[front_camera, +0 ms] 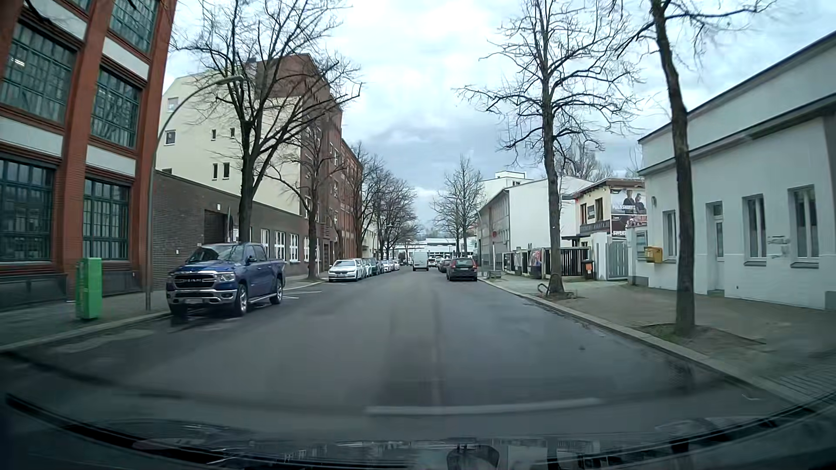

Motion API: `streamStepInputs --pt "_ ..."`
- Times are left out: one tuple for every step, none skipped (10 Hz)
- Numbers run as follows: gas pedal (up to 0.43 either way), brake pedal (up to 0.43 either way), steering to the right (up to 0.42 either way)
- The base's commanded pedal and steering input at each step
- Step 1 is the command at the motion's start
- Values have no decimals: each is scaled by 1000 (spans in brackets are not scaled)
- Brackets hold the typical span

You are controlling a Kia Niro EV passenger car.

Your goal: Follow the waypoints while adhering to traffic rules and regulations

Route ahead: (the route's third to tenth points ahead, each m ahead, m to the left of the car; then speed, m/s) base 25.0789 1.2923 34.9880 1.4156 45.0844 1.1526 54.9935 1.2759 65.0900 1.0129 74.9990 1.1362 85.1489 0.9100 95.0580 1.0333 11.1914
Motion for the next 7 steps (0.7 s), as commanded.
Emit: streamStepInputs --pt "0 12 -7" --pt "0 12 -7" --pt "0 12 -7" --pt "0 12 -7" --pt "0 12 -7" --pt "0 12 -6" --pt "0 12 -6"
